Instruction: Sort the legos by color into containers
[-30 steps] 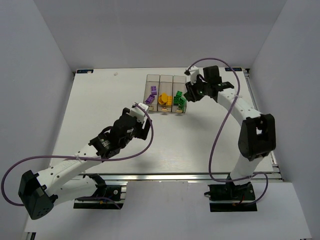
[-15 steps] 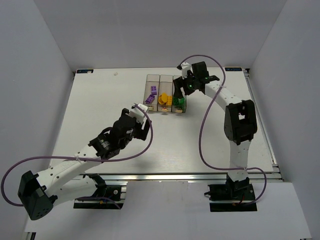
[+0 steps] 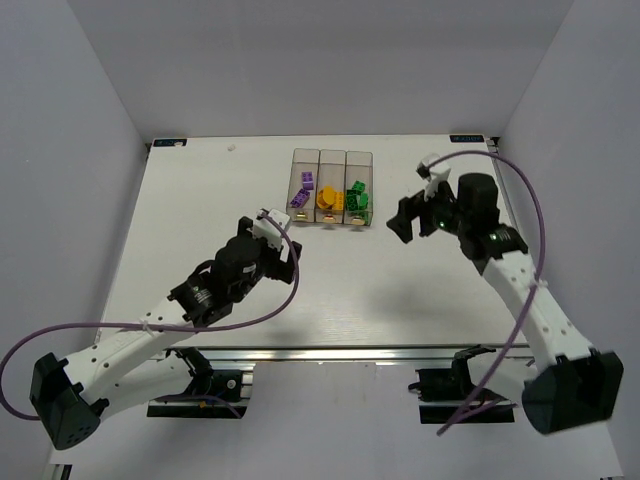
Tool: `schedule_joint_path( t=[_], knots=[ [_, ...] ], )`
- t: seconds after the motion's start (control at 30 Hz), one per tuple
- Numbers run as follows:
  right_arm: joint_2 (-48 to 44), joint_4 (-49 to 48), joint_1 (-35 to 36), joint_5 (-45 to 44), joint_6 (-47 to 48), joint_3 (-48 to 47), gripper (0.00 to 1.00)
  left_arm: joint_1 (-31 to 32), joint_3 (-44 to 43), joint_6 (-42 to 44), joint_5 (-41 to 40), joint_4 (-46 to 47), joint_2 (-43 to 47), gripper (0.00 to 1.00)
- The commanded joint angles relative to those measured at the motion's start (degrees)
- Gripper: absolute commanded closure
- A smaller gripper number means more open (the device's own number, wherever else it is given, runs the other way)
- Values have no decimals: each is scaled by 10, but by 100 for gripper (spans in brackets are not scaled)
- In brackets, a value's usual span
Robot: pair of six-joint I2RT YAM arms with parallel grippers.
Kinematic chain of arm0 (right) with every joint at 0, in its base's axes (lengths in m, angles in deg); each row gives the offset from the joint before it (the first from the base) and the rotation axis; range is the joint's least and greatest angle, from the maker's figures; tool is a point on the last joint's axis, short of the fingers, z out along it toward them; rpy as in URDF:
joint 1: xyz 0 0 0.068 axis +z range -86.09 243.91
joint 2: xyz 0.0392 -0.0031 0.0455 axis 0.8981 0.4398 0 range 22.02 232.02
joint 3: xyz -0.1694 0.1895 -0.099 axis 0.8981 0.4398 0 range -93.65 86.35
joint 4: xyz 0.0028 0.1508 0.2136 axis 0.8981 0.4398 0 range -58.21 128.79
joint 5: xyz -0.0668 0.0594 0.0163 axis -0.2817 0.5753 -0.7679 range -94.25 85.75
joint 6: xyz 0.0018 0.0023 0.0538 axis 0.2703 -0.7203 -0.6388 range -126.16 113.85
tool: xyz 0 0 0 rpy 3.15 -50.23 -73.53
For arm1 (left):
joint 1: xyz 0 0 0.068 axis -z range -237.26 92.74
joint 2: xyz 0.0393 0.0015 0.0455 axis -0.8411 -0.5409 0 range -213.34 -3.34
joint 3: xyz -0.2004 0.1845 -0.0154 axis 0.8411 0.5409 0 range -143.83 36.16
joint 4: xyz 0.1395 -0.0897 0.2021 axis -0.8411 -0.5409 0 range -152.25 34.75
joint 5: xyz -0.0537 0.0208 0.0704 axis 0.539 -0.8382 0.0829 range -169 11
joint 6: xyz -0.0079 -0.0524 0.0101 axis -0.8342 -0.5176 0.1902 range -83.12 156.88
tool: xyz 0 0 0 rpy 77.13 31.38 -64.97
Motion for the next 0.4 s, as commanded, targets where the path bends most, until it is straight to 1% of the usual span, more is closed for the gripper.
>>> schedule_joint_path(
  t=[0.0, 0.03, 0.07, 0.1, 0.2, 0.27, 0.3, 0.37],
  knots=[
    [-90, -43, 6, 3, -27, 107, 11, -3, 0, -1, 32, 21, -7, 2],
    [-142, -52, 7, 0, -32, 125, 11, -3, -4, -2, 43, 17, -21, 2],
    [-165, -58, 6, -6, -36, 143, 11, -3, -16, -2, 50, 13, -28, 2],
    [-207, -69, 6, -27, -52, 172, 11, -8, -22, -2, 56, 4, -32, 2],
    [-264, -74, 7, -64, -81, 207, 11, -8, -28, 5, 61, -13, -39, 2],
    [-278, -73, 3, -66, -80, 222, 11, -8, -16, 6, 48, -12, -23, 2],
    [-282, -74, 1, -61, -97, 230, 11, -8, 3, 5, 43, -9, -16, 2],
    [-286, -88, -3, -46, -88, 252, 11, -8, 19, 6, 37, 2, 1, 2]
  ],
)
